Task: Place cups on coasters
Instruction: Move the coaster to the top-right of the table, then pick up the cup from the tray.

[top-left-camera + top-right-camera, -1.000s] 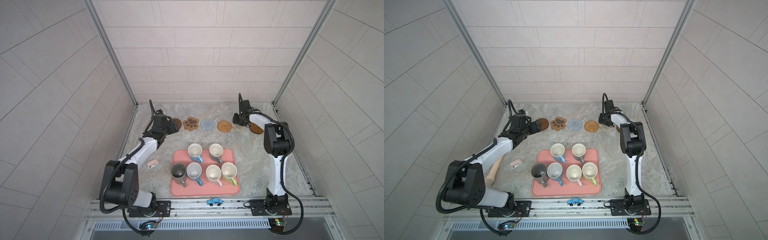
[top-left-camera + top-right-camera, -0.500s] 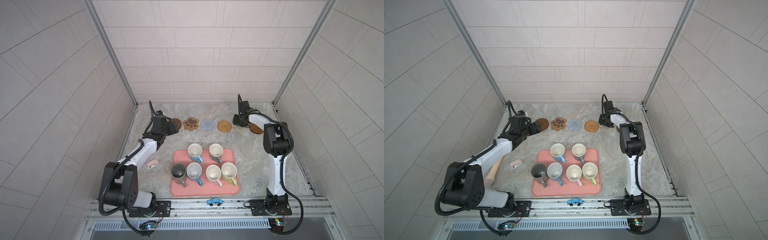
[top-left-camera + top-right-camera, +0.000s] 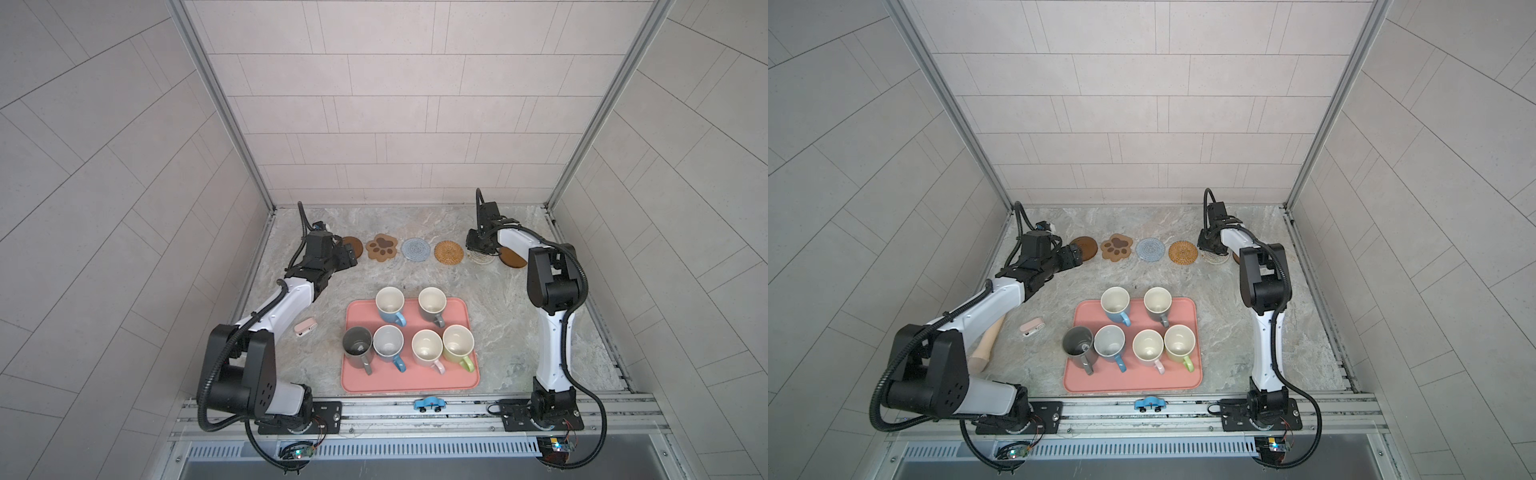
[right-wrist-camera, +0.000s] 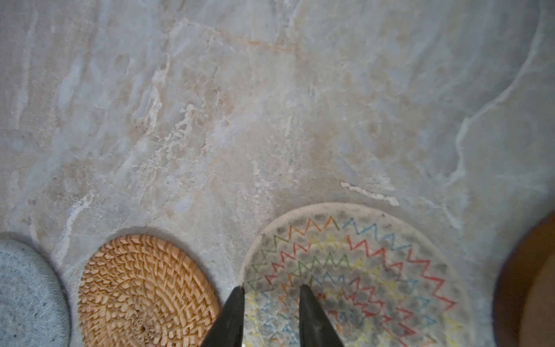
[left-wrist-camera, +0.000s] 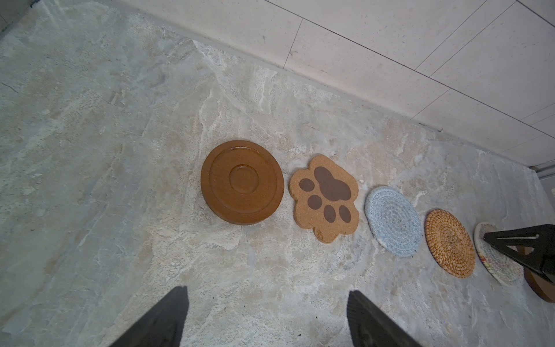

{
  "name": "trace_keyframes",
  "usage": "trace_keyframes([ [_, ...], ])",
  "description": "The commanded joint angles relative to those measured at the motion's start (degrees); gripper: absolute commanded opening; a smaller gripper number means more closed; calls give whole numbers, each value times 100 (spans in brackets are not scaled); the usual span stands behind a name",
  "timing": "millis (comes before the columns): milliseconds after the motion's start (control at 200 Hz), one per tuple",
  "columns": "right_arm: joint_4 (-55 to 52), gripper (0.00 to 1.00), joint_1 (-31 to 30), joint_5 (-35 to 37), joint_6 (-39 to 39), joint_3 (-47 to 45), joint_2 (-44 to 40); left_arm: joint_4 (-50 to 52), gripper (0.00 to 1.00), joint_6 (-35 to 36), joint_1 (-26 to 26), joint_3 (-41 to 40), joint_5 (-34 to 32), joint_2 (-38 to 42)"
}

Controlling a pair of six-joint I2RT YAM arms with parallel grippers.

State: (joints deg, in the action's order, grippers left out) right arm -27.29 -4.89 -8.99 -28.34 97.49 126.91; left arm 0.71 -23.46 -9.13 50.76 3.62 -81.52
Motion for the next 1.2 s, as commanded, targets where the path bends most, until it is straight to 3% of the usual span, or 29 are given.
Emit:
trace_keyframes([
  [0,-329,36,-23,80,-31,79,-162,-105,90,58,16,-8,-63,145],
  [425,-445,43,-39,40,12,343,-418,-182,90,96,24,-46,-193,184],
  [670,-195,47,-39,227,310,-150,-1265,-701,92,348,40,-301,-643,440],
  [836,421,53,-30,791,875,-1426,-2492,-1700,97,678,110,-1015,-1752,757],
  [956,1160,64,60,1294,1211,-2762,-3587,-3086,99,1187,323,-1761,-2196,747],
  [976,1279,70,87,1356,1240,-2997,-3755,-3352,99,1300,354,-1884,-2266,709],
  [996,1419,92,126,1422,1270,-3218,-3914,-3626,99,1422,373,-1999,-2346,652],
  [1011,1517,99,152,1467,1281,-3387,-4039,-3822,99,1505,395,-2073,-2384,595],
  [1141,2451,99,411,1663,1376,-4762,-4949,-4627,100,1961,515,-2252,-3047,7],
  [1191,2775,99,487,1673,1431,-5207,-5209,-4218,100,1832,525,-2065,-3336,-8],
])
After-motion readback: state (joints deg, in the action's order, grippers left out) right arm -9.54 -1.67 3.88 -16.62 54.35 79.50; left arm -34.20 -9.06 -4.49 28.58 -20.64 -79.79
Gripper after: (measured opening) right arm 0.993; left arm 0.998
